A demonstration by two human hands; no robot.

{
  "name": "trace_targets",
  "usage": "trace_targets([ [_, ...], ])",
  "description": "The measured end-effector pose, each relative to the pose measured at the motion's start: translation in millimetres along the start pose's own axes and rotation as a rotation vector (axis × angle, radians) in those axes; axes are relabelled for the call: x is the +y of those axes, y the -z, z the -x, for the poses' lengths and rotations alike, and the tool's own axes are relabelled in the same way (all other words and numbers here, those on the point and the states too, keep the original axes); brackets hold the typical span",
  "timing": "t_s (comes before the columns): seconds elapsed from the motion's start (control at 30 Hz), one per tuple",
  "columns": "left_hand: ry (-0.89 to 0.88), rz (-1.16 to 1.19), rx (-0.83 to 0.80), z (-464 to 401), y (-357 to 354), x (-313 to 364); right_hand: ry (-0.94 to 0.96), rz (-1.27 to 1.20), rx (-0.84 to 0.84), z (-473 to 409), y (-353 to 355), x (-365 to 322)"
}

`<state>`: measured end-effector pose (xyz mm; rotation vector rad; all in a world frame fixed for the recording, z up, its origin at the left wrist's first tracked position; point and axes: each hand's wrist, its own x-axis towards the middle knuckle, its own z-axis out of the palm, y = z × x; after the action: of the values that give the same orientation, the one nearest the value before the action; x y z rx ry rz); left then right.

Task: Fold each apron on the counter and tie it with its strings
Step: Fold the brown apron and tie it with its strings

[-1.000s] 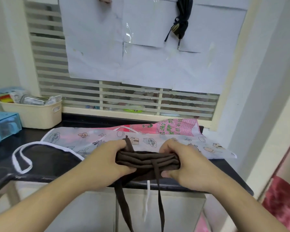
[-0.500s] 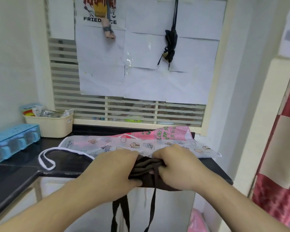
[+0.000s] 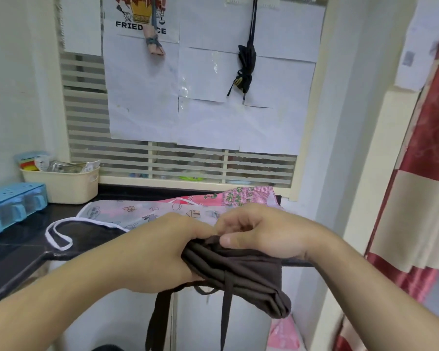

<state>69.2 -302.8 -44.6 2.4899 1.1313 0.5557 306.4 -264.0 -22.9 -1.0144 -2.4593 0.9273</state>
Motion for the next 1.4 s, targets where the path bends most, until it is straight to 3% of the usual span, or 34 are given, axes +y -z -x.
trace_targets([
  [0.07,0.007,-0.026,0.018,3,3,3,0.036,0.006,0.075,3,5,1],
  [0.27,0.003,0.200,-0.041,11,15,10,0.099,-0.475,0.247,-2,10,24],
  [0.4,0.121,0.340,0.231,6,20,15,0.007,-0.572,0.419,-11,-23,56],
  [0.53,0.374,0.298,0.461,1,16,9,0.024,-0.553,0.394,-12,-74,54],
  [0.67,0.467,0.290,0.517,0,11,-1,0.006,-0.327,0.450,-11,-93,46],
  [0.83,0.503,0.094,0.510,-4,1,-6,0.046,-0.026,0.443,-6,-99,30],
  [1.03,0.439,-0.010,0.357,-4,-4,-13,0.006,0.002,0.487,3,-93,13],
  [1.2,0.450,0.017,0.368,-4,-5,-13,0.021,-0.017,0.608,2,-96,1],
  [1.33,0.463,-0.040,0.329,-2,-10,-16,-0.057,0.386,0.633,3,-100,-1],
  [1.4,0.451,-0.099,0.312,0,-11,-15,-0.001,0.531,0.638,12,-97,-9],
])
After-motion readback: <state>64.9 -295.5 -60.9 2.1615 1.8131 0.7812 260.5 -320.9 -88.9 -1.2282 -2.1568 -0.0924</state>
